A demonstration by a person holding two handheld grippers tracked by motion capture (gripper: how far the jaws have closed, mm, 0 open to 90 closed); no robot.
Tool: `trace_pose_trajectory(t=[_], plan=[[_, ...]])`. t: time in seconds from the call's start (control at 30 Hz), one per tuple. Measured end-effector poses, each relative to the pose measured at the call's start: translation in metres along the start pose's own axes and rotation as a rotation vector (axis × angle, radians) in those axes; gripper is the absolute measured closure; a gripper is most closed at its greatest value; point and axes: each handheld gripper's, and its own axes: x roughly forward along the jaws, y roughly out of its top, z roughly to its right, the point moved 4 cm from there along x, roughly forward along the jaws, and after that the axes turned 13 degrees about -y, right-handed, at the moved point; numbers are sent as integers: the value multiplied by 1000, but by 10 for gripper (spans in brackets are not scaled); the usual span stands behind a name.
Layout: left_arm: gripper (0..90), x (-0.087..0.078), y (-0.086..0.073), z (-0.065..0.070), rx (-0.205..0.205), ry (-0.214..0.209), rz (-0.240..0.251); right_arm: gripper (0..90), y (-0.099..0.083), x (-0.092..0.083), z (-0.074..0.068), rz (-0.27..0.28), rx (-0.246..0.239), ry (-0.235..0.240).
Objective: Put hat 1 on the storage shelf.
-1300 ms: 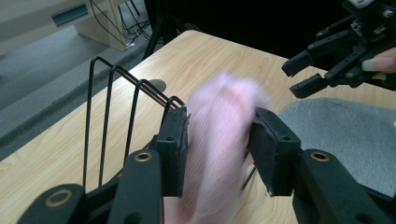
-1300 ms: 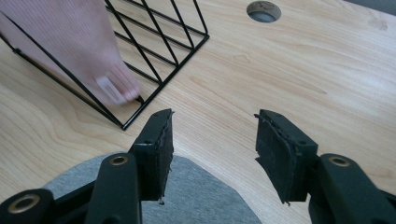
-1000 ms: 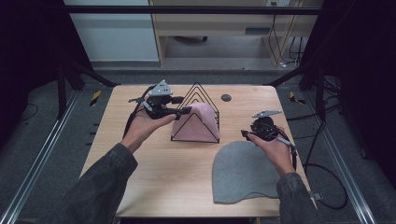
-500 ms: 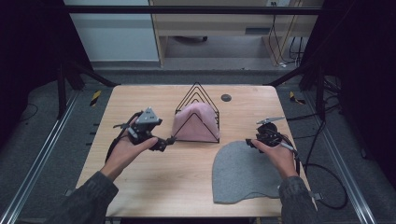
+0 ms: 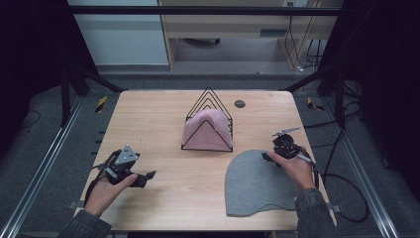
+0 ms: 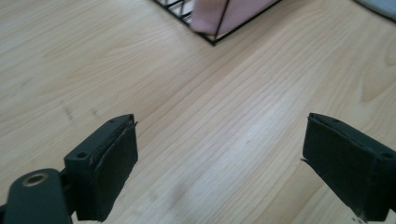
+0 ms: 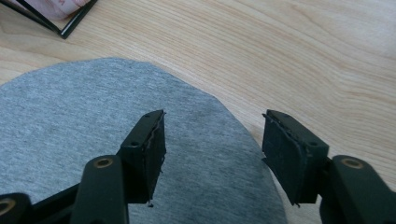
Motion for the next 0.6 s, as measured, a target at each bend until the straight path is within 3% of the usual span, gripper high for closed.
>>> trace_pose_trajectory(t=[0.27,0.37,0.53,0.6], plan=[[108,-1,-5,-5,-16,25,-5,479,-2,6,-6,-13,-31,-5],[108,-1,-5,-5,-28,-2,13,521,-3,6,-9,-18,-60,-28],[109,-1,-6,-7,-39,-6,16,570,-3,5,-11,-25,-68,-24],[110,0,-6,-7,-41,-9,13,631,-3,4,-12,-25,-77,-13]])
